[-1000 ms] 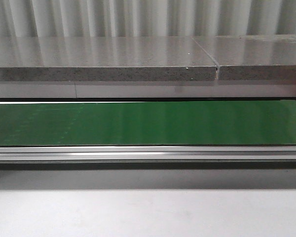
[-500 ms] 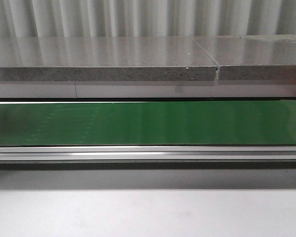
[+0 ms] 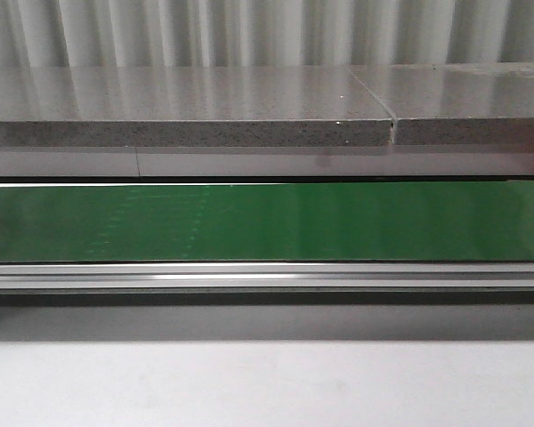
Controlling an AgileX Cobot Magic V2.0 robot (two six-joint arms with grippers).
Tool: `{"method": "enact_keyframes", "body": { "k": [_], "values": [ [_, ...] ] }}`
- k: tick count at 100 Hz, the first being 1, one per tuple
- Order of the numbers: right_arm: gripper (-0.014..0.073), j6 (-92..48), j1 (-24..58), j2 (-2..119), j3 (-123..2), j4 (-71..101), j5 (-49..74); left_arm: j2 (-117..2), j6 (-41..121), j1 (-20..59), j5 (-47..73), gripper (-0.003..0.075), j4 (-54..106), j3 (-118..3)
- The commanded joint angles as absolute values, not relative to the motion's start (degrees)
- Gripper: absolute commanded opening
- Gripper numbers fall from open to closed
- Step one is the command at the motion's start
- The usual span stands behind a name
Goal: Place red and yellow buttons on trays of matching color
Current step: 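Carry the red button onto the conveyor's near end and release, then move the left gripper over a yellow push-button on the table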
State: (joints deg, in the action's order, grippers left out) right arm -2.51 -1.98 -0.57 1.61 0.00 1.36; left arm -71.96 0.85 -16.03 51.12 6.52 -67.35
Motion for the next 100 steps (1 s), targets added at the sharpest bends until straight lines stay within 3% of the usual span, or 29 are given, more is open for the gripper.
{"method": "enact_keyframes", "body": {
  "k": [1, 18, 35, 100],
  "values": [
    [-0.0068, -2.6, -1.8, -1.5, 1.3, 0.0, -3.0, -68.5, 0.4, -20.6, 48.4, 0.0662, 6.5, -65.7],
    [-0.0068, -2.6, -1.8, -1.5, 1.3, 0.0, -3.0, -66.4, -2.2, -30.9, 45.0, 0.0662, 4.8, -58.3],
    [-0.0068, -2.6, -1.8, -1.5, 1.3, 0.0, -3.0, -67.8, -4.7, -36.3, 40.1, 0.0662, 4.0, -51.4],
    [-0.0068, -2.6, -1.8, -1.5, 1.3, 0.0, -3.0, -81.8, -5.3, -36.8, 32.0, 0.0662, 2.9, -47.3]
  ]
}}
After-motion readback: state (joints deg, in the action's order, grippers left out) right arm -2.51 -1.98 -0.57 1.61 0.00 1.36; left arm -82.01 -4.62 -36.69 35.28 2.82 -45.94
